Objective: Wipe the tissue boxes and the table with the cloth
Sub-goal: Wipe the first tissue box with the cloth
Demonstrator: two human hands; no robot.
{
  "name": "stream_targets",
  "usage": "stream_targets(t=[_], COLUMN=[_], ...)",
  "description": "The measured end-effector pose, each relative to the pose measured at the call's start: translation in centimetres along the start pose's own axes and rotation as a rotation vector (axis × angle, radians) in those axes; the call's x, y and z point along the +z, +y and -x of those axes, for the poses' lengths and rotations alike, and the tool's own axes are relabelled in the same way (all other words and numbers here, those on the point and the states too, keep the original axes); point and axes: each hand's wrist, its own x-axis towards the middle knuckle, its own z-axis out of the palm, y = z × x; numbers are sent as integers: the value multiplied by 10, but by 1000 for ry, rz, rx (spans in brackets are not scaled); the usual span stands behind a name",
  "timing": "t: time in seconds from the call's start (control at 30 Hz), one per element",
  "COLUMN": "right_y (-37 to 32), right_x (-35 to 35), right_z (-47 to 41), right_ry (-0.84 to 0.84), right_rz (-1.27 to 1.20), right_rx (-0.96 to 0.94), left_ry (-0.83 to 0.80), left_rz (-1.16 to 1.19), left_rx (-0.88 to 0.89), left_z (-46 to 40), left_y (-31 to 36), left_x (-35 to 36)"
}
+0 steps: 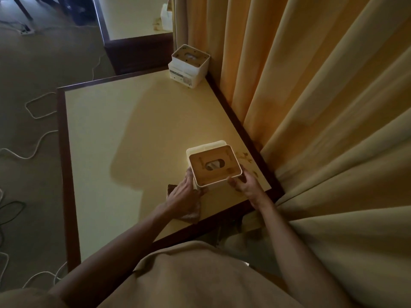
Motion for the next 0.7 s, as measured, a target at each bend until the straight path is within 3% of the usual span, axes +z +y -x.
stream_targets(t=[0.27,0.5,0.7], right_y=[-9,-47,-113], right_x=[13,13,7], right_z=[-2,-12,-47], right_ry=[161,184,221], right_rz=[159,-13,69], right_rx=[-98,-163,-194], left_ry=[4,106,284], left_rz=[52,153,46], left_rx=[87,23,-109], left_z=[2,-11,-44], left_y=[-2,12,31], left_x=[-1,-18,-66])
